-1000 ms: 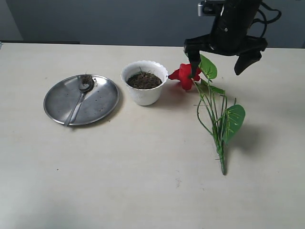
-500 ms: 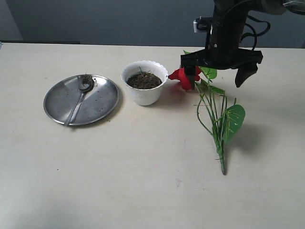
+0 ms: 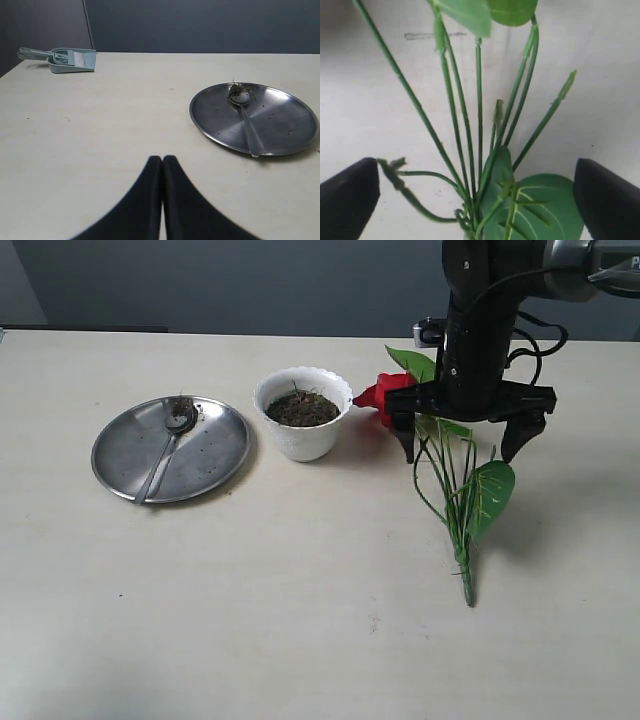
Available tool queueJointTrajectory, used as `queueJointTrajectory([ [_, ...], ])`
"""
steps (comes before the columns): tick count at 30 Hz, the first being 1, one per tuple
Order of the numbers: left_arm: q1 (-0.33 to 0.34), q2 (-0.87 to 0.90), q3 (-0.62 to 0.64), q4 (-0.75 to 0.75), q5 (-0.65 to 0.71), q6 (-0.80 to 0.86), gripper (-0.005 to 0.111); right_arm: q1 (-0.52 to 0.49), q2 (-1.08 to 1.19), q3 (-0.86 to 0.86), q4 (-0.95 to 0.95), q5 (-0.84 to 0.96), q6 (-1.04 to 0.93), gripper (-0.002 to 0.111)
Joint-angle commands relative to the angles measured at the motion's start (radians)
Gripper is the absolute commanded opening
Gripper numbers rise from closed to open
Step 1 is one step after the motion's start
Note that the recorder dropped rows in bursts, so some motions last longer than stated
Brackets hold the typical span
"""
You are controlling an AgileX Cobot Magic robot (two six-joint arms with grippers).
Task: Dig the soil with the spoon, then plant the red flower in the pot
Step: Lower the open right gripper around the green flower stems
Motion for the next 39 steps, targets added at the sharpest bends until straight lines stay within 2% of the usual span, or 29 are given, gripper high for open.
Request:
queueJointTrajectory([
  [1, -0.005, -0.006, 0.005, -0.005, -0.009, 0.0, 0.0, -0.001, -0.002, 0.041, -0.009, -0.001, 0.004, 0.104],
  [8, -0.005, -0.006, 0.005, -0.005, -0.009, 0.0, 0.0, -0.001, -0.002, 0.075, -0.009, -0.001, 0.004, 0.104],
  [16, -0.005, -0.006, 0.005, -0.005, -0.009, 0.0, 0.0, -0.001, -0.002, 0.076, -0.107, -0.001, -0.003, 0.104],
  [26, -0.005, -0.006, 0.005, -0.005, -0.009, 0.0, 0.0, -0.001, -0.002, 0.073, -0.106, -0.026, -0.069, 0.104],
  [39, -0.005, -0.006, 0.005, -0.005, -0.009, 0.0, 0.0, -0.003, -0.002, -0.053, -0.155, -0.001, -0.094, 0.104],
])
